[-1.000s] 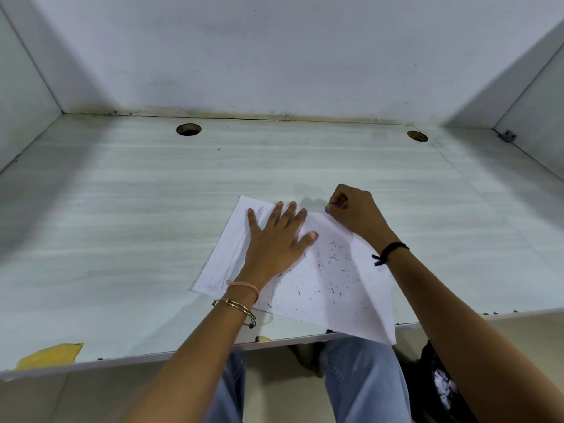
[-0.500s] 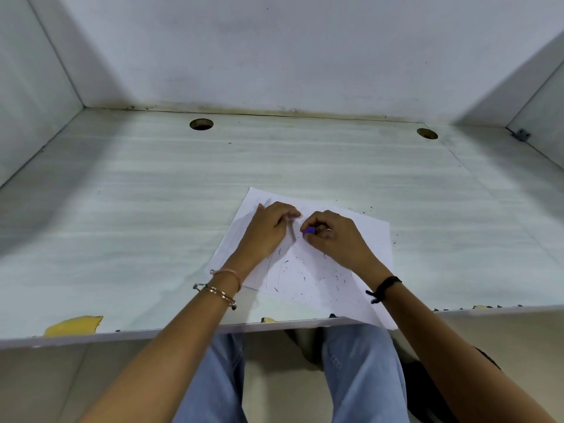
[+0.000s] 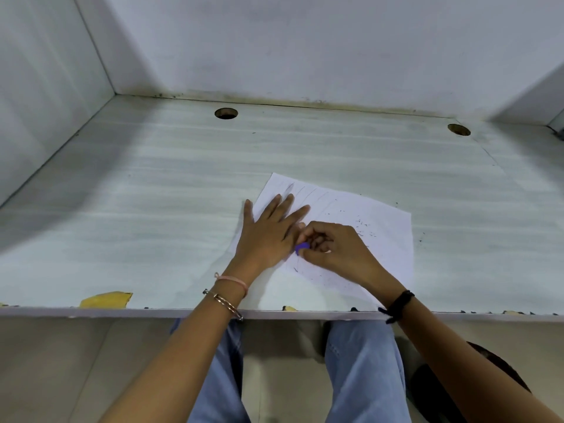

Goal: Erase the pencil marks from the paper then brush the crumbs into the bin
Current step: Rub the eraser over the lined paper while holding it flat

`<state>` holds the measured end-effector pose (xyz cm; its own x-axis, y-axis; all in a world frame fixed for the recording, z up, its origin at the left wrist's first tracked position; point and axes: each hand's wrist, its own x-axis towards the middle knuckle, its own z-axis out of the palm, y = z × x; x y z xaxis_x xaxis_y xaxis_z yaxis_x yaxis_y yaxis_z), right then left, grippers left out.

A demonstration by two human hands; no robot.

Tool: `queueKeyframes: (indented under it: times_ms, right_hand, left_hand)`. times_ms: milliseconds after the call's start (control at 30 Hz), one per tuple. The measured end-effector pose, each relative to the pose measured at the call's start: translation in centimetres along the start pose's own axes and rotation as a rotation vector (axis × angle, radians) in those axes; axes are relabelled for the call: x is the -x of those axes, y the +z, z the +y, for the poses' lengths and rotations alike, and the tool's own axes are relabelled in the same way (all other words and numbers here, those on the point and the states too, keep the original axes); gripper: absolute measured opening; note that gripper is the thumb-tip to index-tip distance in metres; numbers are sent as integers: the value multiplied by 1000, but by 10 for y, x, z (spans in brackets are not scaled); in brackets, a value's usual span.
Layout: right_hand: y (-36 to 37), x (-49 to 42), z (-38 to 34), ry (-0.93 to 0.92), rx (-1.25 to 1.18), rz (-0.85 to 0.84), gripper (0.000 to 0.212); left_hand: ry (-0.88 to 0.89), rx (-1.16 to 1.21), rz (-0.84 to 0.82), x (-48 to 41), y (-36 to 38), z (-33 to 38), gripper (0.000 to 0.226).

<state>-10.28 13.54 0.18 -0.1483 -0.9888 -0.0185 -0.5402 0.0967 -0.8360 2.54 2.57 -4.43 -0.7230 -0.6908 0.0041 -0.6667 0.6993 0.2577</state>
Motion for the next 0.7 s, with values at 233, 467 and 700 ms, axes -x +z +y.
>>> queueKeyframes:
  times_ms: [233,467,700]
  right_hand:
    - [0,7,-4,-135,139,-35,12]
    - [-10,-5,0,-126,236,30,13]
    - [-7,3,-6,-151,253,-144,13]
  left_hand:
    - [-9,-43,32,-1,4,1,49]
    - [0,-43,35,-2,5,0,51]
    - [16,-64,53,-2,6,0,52]
